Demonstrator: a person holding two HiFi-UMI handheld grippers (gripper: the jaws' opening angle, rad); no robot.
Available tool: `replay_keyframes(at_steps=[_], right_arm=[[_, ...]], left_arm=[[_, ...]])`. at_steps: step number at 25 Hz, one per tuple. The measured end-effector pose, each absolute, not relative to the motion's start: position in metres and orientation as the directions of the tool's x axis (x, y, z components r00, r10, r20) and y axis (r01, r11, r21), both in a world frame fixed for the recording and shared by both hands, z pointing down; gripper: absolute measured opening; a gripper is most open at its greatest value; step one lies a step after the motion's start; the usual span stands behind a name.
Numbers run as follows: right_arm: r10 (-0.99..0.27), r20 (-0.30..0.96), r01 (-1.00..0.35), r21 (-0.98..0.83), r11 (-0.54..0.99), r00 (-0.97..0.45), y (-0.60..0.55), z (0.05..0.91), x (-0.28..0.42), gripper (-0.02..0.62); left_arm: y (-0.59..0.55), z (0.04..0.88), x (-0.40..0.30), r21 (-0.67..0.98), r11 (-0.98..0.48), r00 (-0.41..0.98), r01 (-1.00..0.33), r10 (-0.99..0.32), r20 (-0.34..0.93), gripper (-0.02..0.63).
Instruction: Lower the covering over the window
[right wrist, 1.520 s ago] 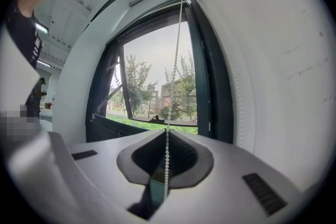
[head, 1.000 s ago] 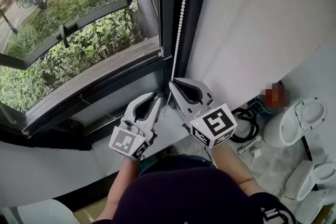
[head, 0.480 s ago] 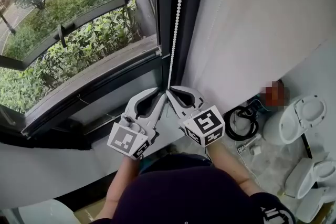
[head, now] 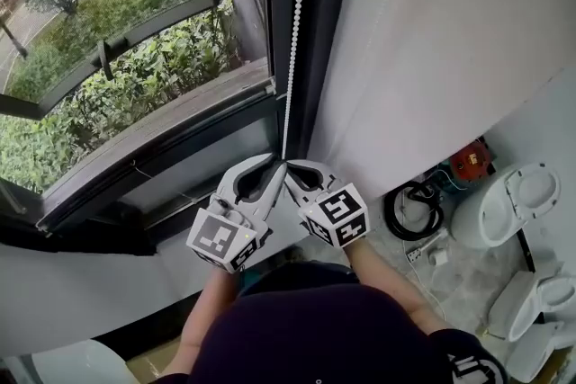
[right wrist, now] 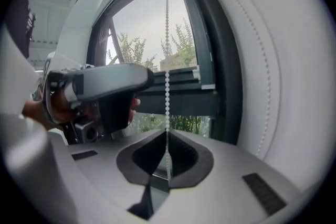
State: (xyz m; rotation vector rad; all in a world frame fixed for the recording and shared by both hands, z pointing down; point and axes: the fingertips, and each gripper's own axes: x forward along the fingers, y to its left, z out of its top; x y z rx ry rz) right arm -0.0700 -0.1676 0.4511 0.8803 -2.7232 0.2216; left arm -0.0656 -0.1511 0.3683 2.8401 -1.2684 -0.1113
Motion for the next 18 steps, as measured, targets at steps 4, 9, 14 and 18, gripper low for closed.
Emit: replay_keyframes(at_steps=[4,9,14,18], right_arm=[[-0.54,0.369,-0.589,-0.026,0.807,-0.756,-0.167,0.476,-0.069,0.021],[-0.527,0.412,-0.596,-0.049,0.802,-0.743,-0.165,0.499,-0.063,0.021],[-0.524,0.419,-0.594,-0.046,0.803,-0.741,-0.167,0.501,-0.061,0.02],[-0.522,0.415,-0.591,-0.048,0.805,-0.745,-0.166,0.501,-0.062,0.02]], left_arm=[[-0.151,0.373,-0.063,0.059,-0.667,0.666,-0.743,-0.745,-0.036,0.04],[-0.154,0.375,-0.058,0.052,-0.678,0.678,-0.733,-0.735,-0.021,0.04],[-0.16,0.361,-0.045,0.008,-0.705,0.705,-0.709,-0.709,-0.032,0.074],[-0.171,0.342,-0.04,-0.036,-0.7,0.701,-0.713,-0.712,-0.039,0.08]])
